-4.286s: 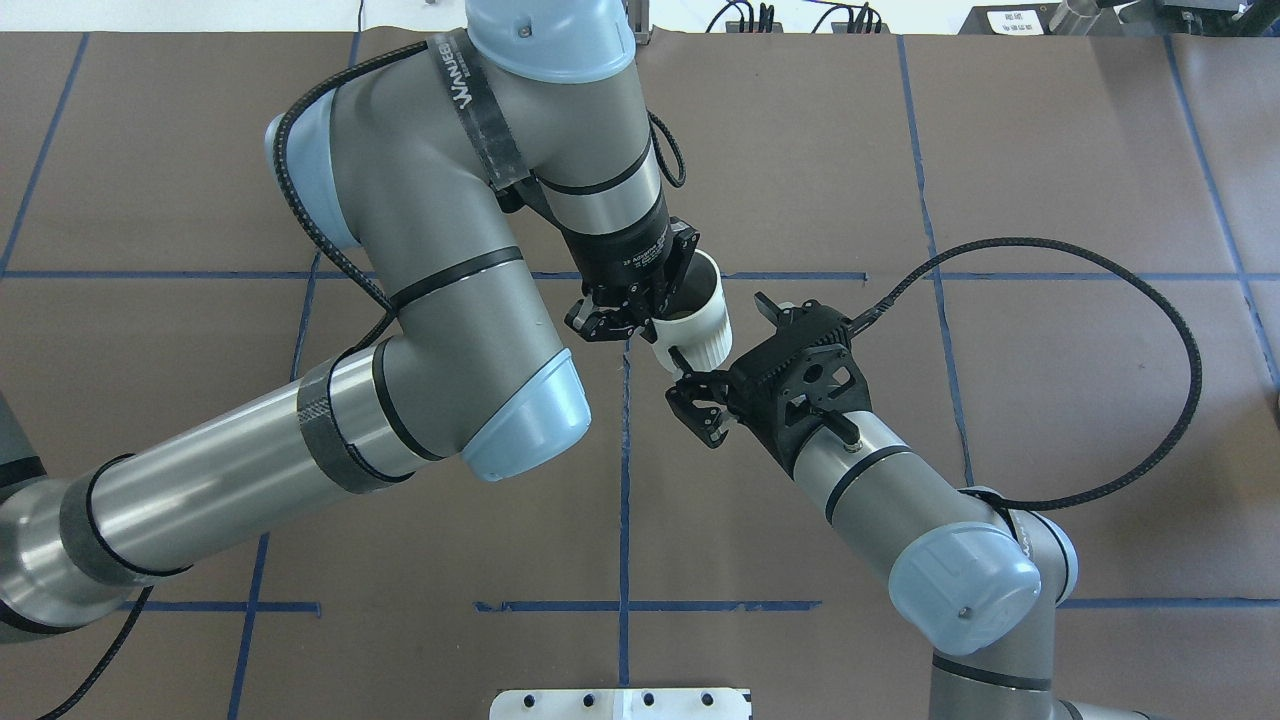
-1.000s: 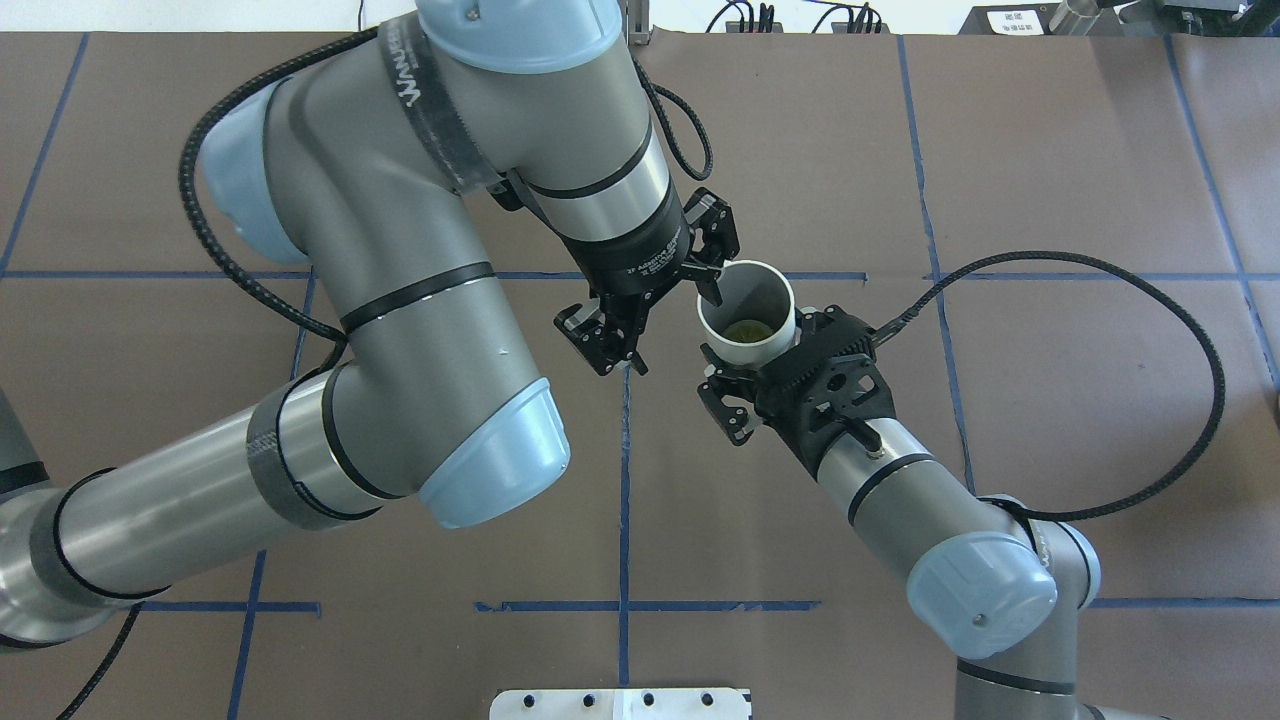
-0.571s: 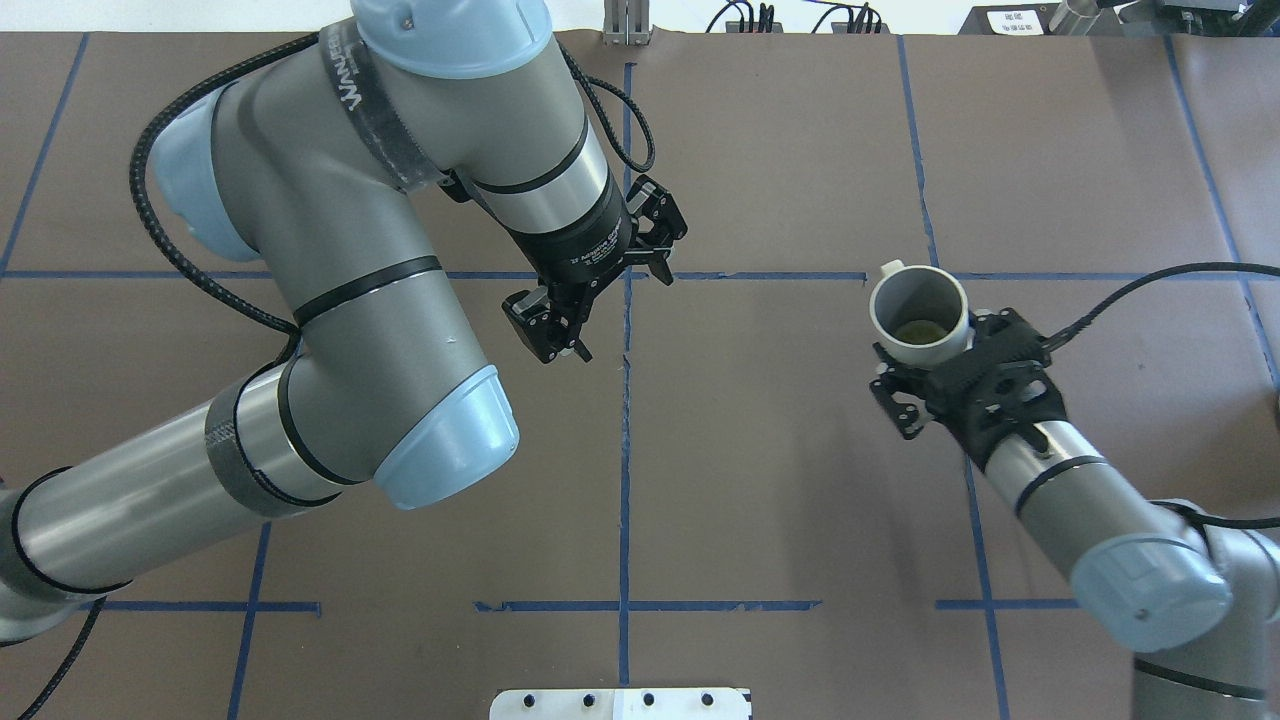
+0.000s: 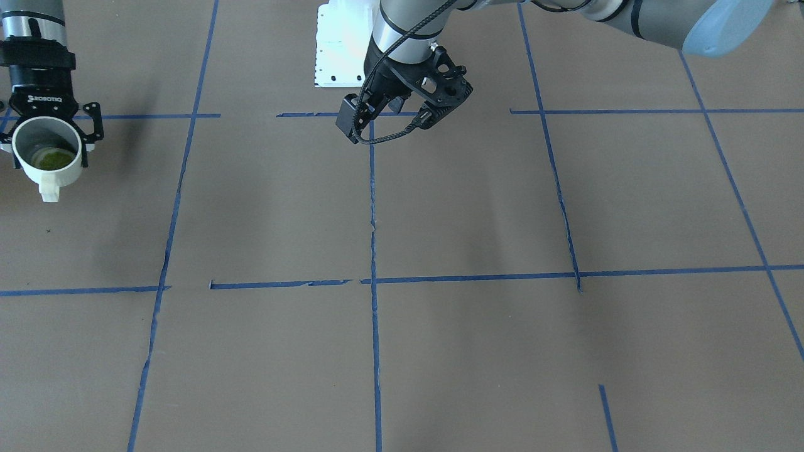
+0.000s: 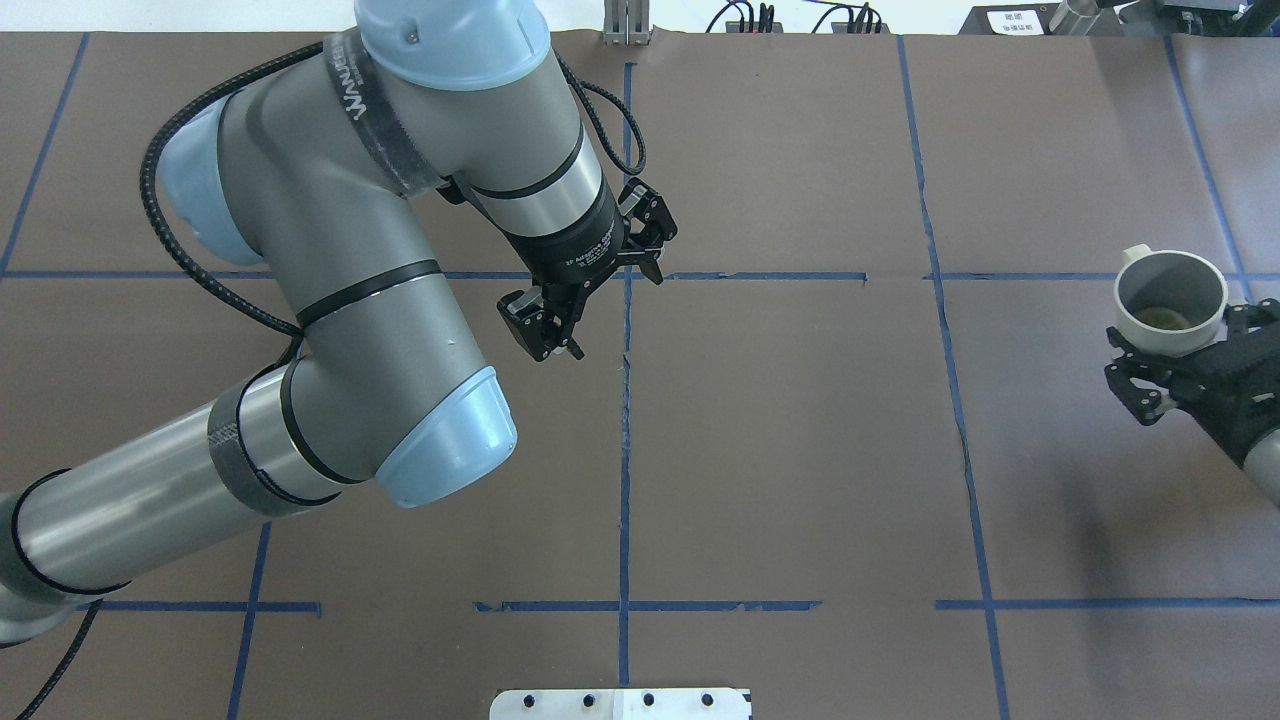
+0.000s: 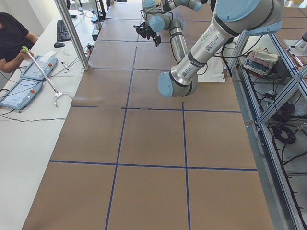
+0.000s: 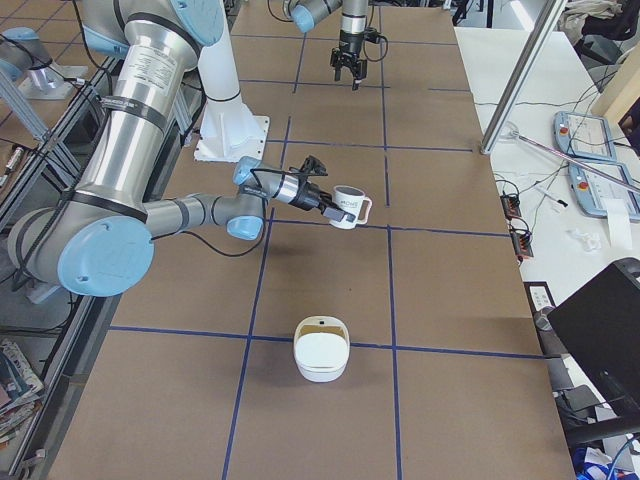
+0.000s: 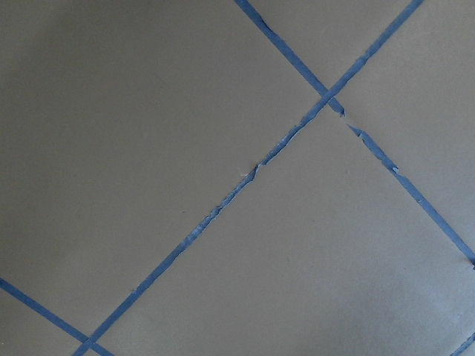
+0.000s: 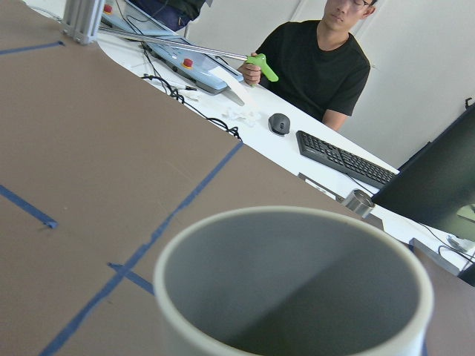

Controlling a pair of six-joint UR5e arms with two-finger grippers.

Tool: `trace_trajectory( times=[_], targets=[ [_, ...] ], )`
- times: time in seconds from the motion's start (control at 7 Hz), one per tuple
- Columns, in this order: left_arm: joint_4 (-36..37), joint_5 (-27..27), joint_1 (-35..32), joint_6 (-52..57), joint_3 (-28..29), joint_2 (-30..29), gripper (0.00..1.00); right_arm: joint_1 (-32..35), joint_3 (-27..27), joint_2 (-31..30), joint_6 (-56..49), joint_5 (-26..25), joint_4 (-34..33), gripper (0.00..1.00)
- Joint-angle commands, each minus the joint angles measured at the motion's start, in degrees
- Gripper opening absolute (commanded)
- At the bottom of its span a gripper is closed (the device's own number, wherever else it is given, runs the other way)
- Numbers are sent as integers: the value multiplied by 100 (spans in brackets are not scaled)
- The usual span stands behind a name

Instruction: Left arm hands cup to right arm to dump lemon

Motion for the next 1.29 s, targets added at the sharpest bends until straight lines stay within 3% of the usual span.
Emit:
trace_trajectory(
  times=[0.0, 0.43, 0.71, 1.0, 1.14],
  targets=[
    [-1, 9, 10, 1, 0, -15, 100, 258, -187, -398, 1203, 164, 101, 0],
    [-19, 18, 10, 1, 26, -24, 100, 433, -984, -689, 2028, 507, 1389, 0],
    [-19, 9, 10, 1, 26, -42, 100, 591, -2152, -725, 2846, 839, 3292, 0],
    [-19, 18, 19, 1, 26, -59, 100, 610, -2428, -725, 4542, 1138, 4157, 0],
    [-19, 9, 19, 1, 17, -68, 100, 610, -2873, -716, 4919, 1288, 5084, 0]
  ],
)
